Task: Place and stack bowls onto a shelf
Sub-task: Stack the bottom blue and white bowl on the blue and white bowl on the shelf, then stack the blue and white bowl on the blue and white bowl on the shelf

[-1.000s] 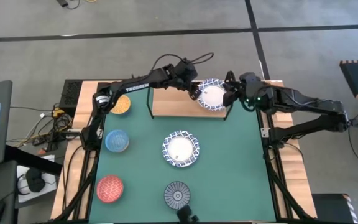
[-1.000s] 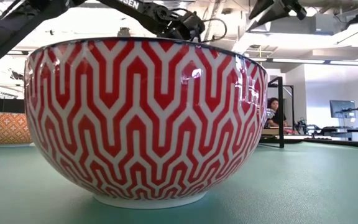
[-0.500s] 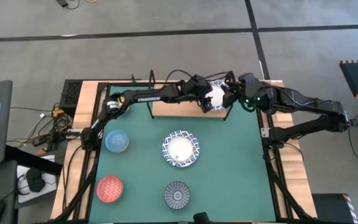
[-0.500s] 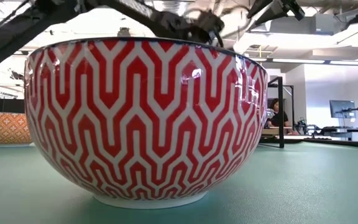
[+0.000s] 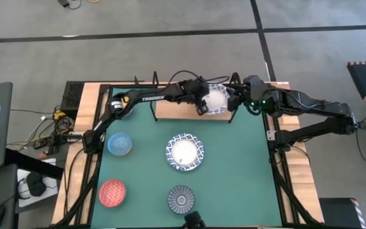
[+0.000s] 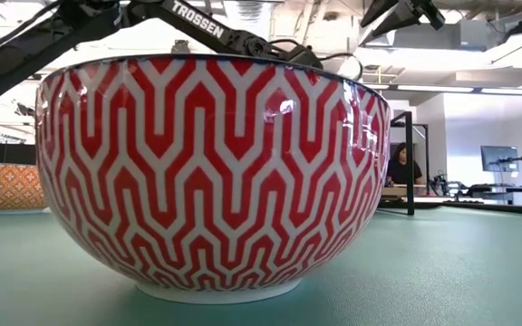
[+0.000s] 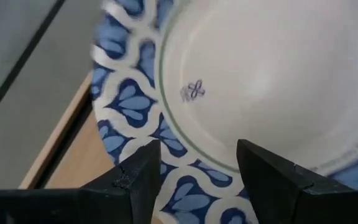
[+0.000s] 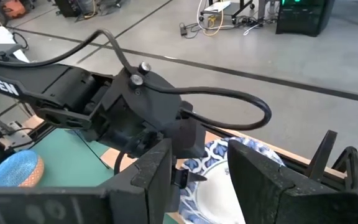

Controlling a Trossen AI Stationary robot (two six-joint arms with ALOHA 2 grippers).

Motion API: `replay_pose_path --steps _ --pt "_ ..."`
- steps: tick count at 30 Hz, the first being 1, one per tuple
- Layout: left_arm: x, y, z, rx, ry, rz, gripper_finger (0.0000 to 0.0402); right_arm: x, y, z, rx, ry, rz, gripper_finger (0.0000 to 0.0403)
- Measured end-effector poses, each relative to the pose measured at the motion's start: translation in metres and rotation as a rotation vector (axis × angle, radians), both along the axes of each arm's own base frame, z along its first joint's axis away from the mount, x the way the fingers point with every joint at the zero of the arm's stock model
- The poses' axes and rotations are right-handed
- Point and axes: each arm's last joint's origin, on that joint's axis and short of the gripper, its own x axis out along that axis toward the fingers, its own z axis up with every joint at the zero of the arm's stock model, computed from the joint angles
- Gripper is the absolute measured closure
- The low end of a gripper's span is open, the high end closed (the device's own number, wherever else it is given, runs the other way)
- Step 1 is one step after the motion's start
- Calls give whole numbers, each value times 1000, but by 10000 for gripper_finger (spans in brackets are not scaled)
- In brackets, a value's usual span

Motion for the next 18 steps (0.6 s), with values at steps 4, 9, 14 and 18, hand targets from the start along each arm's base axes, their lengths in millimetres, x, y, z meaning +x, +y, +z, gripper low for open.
replay_pose_path --steps 4,9,14,18 --pt "-2 0 -1 -23 14 14 205 0 -1 0 1 2 -5 221" --pt "1 -5 9 -46 -21 6 205 0 -1 0 -4 7 -1 221" --pt "6 -5 41 -18 -91 1 205 -1 -1 -1 -2 22 -1 221" --pt "7 -4 72 2 -136 5 205 -2 -1 -4 4 53 2 221"
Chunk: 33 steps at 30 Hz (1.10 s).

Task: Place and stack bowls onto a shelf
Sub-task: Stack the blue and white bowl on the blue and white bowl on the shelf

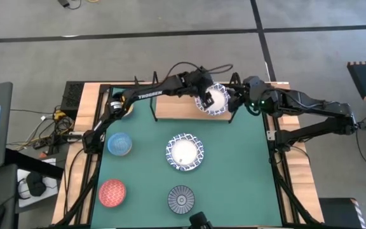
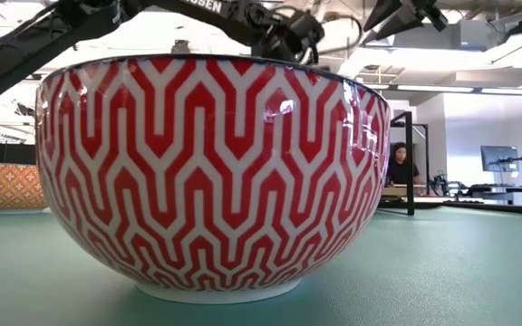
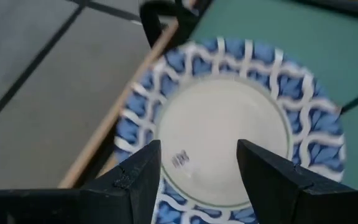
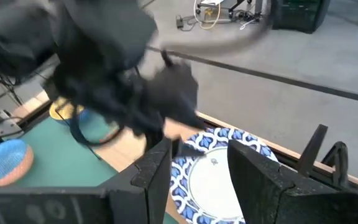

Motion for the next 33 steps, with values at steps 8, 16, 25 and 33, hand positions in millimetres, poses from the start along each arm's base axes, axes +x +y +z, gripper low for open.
replay_pose_path --steps 8,16,25,33 --pt "-21 -5 48 -21 59 -6 205 -1 5 -15 203 90 135 221" --pt "-55 -15 55 -130 235 23 205 14 24 -40 354 259 187 221" --pt "-76 -32 95 -130 149 18 205 64 37 -75 444 380 337 221" --pt "-102 -41 139 -55 22 46 205 94 24 -90 467 336 388 221"
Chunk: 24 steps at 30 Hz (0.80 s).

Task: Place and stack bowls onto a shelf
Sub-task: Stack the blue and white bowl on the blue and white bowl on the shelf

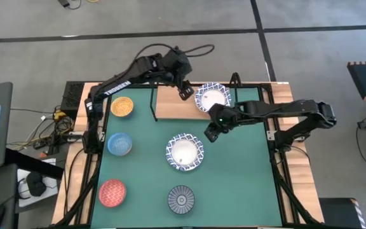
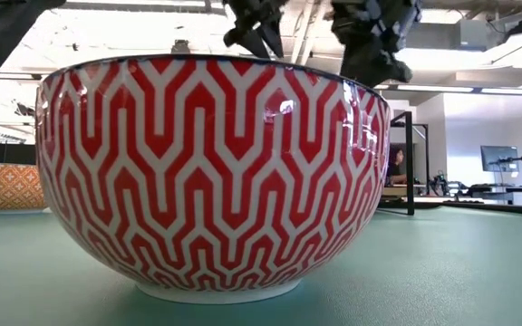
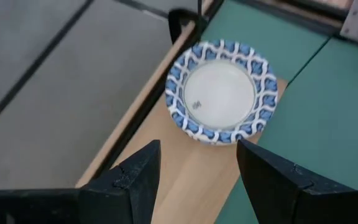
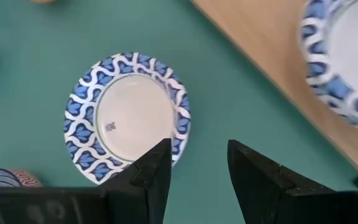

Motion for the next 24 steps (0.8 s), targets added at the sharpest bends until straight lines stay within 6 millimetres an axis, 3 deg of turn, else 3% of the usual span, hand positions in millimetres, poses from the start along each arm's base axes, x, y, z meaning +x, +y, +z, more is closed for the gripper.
replay_pose_path --steps 5,8,15,20,24 --pt "-14 -4 18 43 -45 13 205 17 -2 -21 35 52 14 221" --pt "-19 -6 14 54 -65 -3 205 24 -1 -36 62 107 -5 221" --pt "-33 -17 -20 -3 -278 -131 205 35 1 -54 95 152 -44 199" --pt "-61 -29 -41 -40 -385 -144 205 48 -3 -67 119 123 -99 177" --pt "-89 -39 -45 -40 -436 -110 205 64 -3 -83 159 92 -79 168"
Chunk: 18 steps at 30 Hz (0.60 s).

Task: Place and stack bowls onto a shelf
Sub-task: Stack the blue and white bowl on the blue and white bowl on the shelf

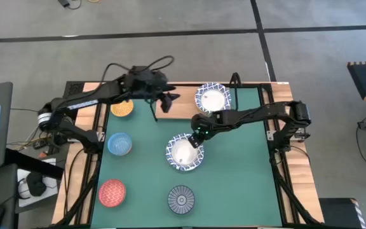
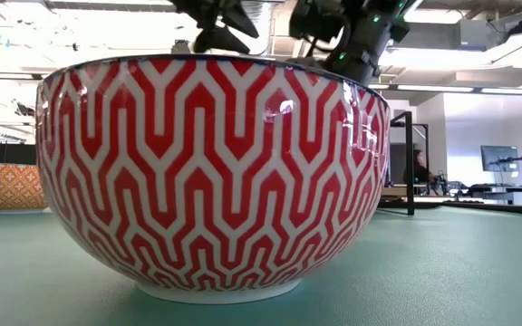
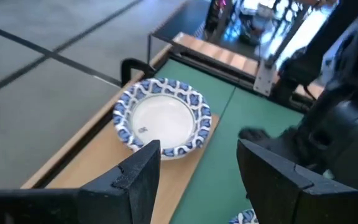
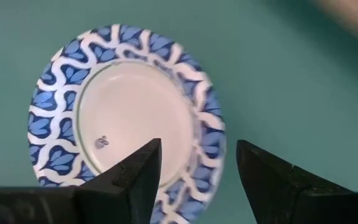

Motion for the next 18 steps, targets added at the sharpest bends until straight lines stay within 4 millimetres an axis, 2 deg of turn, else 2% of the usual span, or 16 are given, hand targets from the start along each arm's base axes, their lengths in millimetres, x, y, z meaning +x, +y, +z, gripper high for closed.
replay_pose_path --steps 6,12,15,18 --pt "-32 -12 3 26 -25 52 205 12 0 -29 -41 53 101 168" --pt "-47 -17 4 34 -33 89 205 16 -2 -47 -66 108 164 181" --pt "-48 -17 4 30 -31 101 205 15 -3 -48 -88 124 194 211" --pt "-48 -18 3 23 -21 111 205 14 -2 -46 -108 122 232 269"
